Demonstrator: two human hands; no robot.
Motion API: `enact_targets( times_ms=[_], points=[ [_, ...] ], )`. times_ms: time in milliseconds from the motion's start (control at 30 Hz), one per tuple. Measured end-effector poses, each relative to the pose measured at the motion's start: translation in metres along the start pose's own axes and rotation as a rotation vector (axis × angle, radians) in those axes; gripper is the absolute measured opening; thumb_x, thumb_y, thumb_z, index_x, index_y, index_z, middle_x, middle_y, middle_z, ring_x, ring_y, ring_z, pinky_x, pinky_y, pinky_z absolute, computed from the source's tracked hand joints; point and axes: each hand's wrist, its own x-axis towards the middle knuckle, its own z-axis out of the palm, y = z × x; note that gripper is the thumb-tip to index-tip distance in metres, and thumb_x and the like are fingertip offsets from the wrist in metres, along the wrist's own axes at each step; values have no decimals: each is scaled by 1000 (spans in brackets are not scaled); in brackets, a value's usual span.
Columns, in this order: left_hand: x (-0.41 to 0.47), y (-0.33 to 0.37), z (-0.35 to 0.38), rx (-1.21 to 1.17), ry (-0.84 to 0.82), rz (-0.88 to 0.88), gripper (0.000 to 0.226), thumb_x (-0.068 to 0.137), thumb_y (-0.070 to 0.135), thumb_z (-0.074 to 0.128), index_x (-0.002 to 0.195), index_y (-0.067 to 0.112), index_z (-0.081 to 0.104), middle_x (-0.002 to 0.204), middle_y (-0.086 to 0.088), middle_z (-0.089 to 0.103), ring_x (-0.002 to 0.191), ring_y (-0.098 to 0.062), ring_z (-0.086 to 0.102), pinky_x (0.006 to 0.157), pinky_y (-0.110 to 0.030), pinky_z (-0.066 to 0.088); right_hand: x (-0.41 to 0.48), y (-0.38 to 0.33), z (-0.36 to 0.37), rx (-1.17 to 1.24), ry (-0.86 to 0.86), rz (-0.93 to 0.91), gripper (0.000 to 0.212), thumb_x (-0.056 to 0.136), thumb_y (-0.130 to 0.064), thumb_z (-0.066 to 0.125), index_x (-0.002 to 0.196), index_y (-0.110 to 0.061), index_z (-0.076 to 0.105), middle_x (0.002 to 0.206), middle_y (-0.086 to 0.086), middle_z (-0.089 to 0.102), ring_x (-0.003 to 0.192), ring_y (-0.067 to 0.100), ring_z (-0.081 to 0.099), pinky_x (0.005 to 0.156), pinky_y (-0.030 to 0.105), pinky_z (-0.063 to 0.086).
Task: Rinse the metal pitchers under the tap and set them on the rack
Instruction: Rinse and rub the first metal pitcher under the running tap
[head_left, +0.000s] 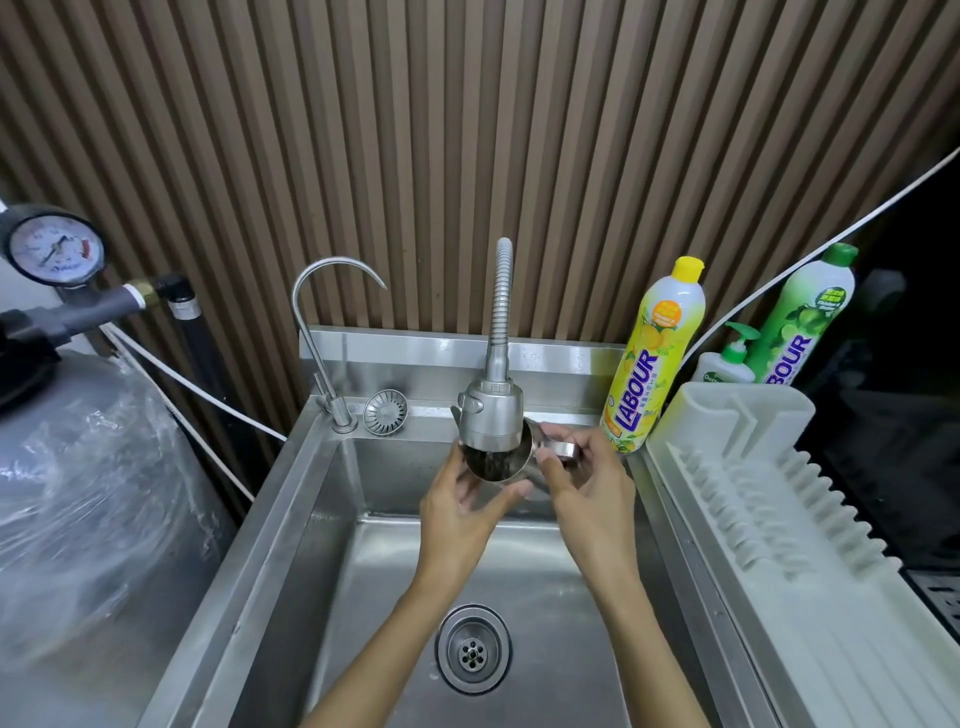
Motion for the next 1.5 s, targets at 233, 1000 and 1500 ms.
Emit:
enact_targets(
  times_ms=[233, 1000, 1500],
  points=[
    [1, 17, -14, 273, 113, 272, 90, 56, 5, 84, 114, 52, 35, 114, 33, 44, 108, 28, 39, 89, 4, 30, 4, 34, 15, 709, -240, 348, 19, 89, 0, 54, 75, -7, 44, 106, 9, 68, 99, 25, 65, 95, 38, 51],
    [1, 15, -12, 263, 183, 277, 86, 58, 5, 85, 119, 45, 39, 119, 25, 45, 113, 21, 41, 94, 0, 31, 8, 24, 20, 743, -233, 339, 23, 89, 2, 53, 71, -8, 42, 106, 8, 67, 94, 22, 65, 85, 34, 54],
    [6, -4, -13, 140, -133, -171, 44, 57, 34, 86, 96, 22, 68, 90, 7, 75, 90, -6, 68, 80, -18, 49, -2, -1, -2, -402, 16, 63, 17, 84, -27, 65, 78, -16, 54, 78, -3, 63, 80, 24, 61, 70, 31, 42]
  ],
)
